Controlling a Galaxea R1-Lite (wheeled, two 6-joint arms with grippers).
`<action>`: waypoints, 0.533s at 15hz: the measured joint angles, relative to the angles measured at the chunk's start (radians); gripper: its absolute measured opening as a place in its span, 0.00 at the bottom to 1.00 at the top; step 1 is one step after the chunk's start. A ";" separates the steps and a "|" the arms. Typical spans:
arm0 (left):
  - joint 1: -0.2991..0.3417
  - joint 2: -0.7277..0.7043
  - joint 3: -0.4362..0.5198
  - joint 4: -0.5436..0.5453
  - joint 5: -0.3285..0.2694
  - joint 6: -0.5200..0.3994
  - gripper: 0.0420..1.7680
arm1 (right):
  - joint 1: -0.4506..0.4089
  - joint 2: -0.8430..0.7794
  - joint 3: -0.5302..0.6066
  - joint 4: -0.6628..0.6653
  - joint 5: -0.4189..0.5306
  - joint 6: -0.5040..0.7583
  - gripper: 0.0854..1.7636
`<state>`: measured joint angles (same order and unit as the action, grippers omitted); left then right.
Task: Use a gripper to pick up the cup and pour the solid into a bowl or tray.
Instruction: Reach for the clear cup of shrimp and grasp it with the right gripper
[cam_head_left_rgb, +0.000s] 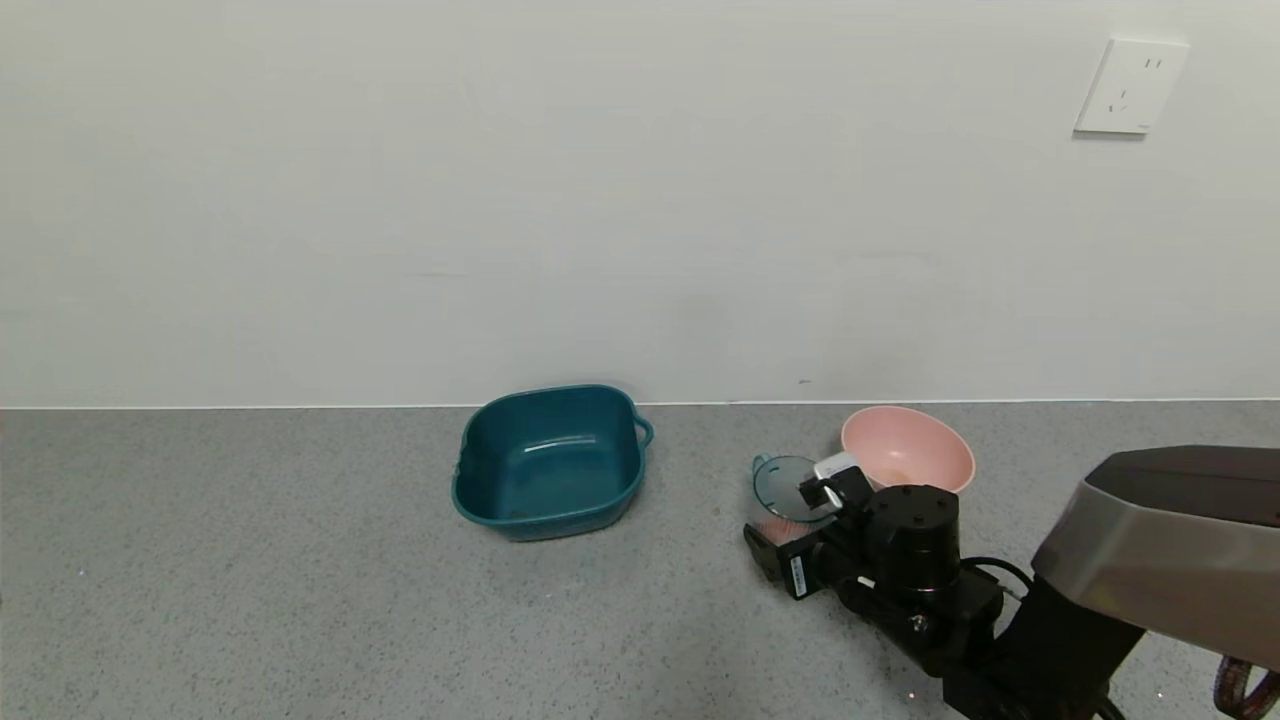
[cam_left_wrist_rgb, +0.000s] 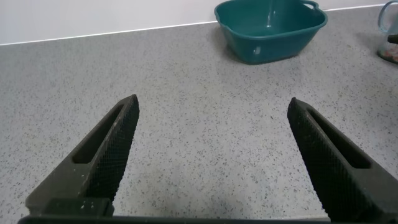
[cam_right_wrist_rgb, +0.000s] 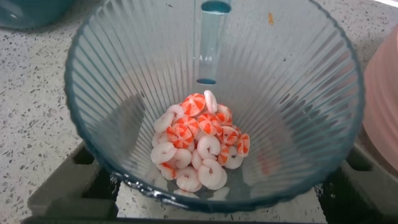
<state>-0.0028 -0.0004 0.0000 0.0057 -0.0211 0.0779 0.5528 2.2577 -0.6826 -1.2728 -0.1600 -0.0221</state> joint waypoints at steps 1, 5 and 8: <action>0.000 0.000 0.000 0.000 0.000 0.000 0.97 | -0.001 0.001 0.000 0.000 0.000 0.000 0.97; 0.000 0.000 0.000 0.000 0.000 0.000 0.97 | -0.001 0.006 0.003 0.008 0.000 -0.011 0.97; 0.000 0.000 0.000 0.000 0.000 0.000 0.97 | -0.001 0.008 0.001 0.003 0.001 -0.011 0.97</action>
<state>-0.0028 -0.0004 0.0000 0.0062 -0.0211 0.0779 0.5521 2.2653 -0.6815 -1.2696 -0.1591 -0.0332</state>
